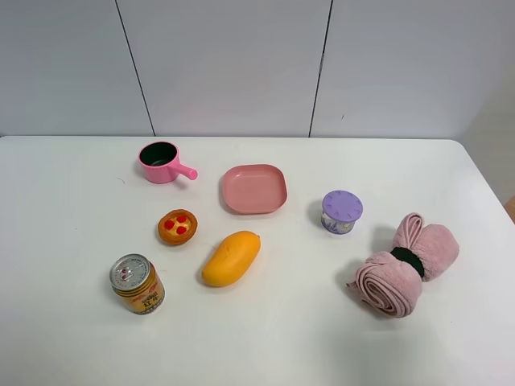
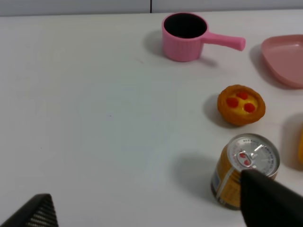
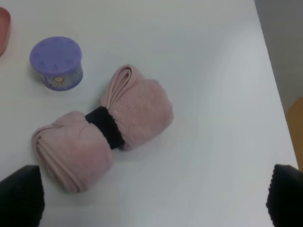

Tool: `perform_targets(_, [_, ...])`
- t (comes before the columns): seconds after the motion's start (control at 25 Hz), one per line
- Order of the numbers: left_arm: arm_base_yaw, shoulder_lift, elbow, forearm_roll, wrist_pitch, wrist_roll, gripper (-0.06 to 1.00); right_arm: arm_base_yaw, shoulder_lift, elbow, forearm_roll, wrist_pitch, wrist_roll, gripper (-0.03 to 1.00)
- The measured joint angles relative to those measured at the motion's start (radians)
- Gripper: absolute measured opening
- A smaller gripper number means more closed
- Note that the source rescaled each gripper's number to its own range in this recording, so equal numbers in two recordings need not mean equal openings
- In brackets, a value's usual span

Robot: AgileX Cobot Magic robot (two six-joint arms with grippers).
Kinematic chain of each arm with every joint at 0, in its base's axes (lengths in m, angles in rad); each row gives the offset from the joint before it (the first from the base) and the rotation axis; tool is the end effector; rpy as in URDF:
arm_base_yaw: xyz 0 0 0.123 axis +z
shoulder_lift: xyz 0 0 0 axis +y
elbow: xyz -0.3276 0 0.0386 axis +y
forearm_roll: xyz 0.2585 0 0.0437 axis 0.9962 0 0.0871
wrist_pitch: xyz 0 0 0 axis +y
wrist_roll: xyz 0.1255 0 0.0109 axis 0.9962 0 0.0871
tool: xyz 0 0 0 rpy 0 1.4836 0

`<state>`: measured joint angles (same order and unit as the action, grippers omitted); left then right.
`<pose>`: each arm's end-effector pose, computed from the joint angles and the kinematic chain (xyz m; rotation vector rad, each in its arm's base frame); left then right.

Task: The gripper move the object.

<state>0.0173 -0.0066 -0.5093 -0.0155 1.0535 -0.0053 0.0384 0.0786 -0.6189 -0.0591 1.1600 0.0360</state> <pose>-0.0111 -0.0019 0.2701 -0.0220 2.0210 -0.0109 -0.0157 -0.0074 0.2938 0.0052 2.1019 -0.0264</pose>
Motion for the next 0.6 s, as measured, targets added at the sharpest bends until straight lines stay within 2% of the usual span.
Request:
perform_targets(0.2, [0.000, 0.000, 0.000, 0.000, 0.000, 0.000, 1.00, -0.014, -0.081, 0.054, 0.026, -0.025, 0.021, 1.00])
perform_targets(0.6, [0.000, 0.000, 0.000, 0.000, 0.000, 0.005, 1.00, -0.014, -0.081, 0.119, 0.059, -0.085, 0.023, 0.99])
